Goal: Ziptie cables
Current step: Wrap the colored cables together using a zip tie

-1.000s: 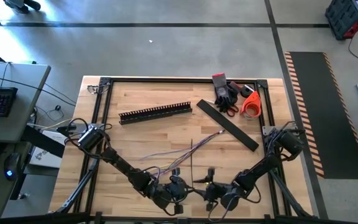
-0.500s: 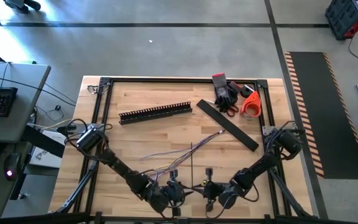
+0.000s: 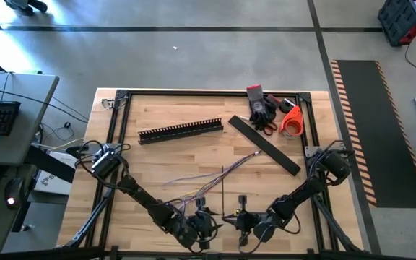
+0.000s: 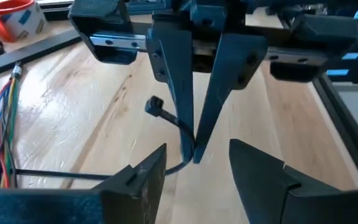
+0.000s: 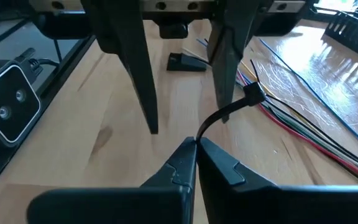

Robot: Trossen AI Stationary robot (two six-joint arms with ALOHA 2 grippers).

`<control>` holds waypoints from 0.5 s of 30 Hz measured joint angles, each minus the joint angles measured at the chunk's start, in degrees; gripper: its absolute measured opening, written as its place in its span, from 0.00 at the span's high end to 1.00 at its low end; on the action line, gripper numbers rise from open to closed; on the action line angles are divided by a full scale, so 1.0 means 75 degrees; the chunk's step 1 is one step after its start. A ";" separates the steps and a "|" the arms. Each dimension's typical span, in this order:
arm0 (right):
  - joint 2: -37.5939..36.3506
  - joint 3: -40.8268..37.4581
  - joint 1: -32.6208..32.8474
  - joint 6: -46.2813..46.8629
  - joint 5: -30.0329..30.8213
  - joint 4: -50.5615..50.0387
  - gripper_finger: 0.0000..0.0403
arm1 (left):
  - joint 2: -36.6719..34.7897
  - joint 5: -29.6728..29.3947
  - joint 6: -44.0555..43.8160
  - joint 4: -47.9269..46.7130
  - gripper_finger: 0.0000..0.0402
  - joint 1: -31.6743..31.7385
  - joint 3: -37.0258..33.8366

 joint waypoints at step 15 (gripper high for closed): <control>0.0003 0.0000 0.0003 -0.0014 0.0035 -0.0006 1.00 | 0.0115 -0.0032 -0.0106 0.0401 0.87 0.0164 0.0001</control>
